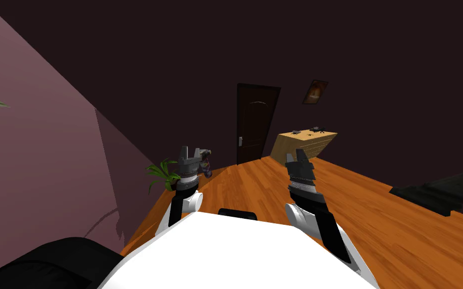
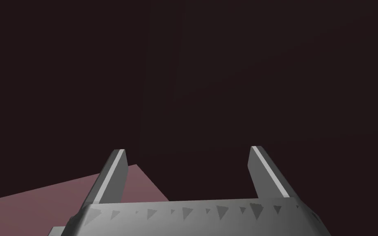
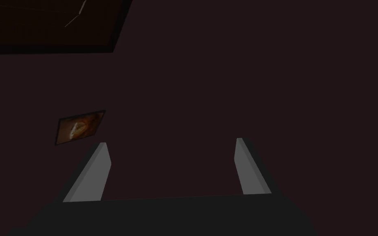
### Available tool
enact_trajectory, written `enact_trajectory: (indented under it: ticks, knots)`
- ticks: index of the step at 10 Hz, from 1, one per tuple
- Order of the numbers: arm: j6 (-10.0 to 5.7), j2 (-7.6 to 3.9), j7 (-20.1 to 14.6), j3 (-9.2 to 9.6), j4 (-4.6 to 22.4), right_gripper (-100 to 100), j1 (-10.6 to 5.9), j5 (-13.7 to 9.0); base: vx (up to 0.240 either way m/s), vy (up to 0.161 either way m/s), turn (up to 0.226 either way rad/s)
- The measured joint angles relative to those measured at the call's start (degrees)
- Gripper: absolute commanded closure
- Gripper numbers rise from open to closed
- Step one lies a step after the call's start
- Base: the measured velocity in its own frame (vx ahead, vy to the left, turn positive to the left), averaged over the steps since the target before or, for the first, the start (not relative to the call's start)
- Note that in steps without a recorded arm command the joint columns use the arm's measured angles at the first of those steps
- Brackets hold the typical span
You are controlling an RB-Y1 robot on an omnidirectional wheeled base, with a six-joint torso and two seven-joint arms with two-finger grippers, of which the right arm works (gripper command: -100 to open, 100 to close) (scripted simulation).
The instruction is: Pull the door open
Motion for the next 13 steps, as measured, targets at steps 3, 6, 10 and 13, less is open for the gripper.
enact_trajectory:
  ticks: [3, 6, 10, 13]
  knots:
    - [-0.33, -0.55, -2.08, -0.10, 3.15, -100, -1.72, -1.12, 0.092, -0.048, 0.102]
    - [-0.66, -1.47, -4.81, -0.81, 7.01, -100, -3.93, -2.69, 0.076, -0.043, 0.090]
    - [-1.33, -2.18, -8.70, -1.14, 13.18, -100, -7.56, -4.77, 0.096, -0.055, 0.120]
    - [-1.73, -2.62, -11.50, -1.40, 17.54, -100, -10.00, -6.29, 0.076, -0.063, 0.109]
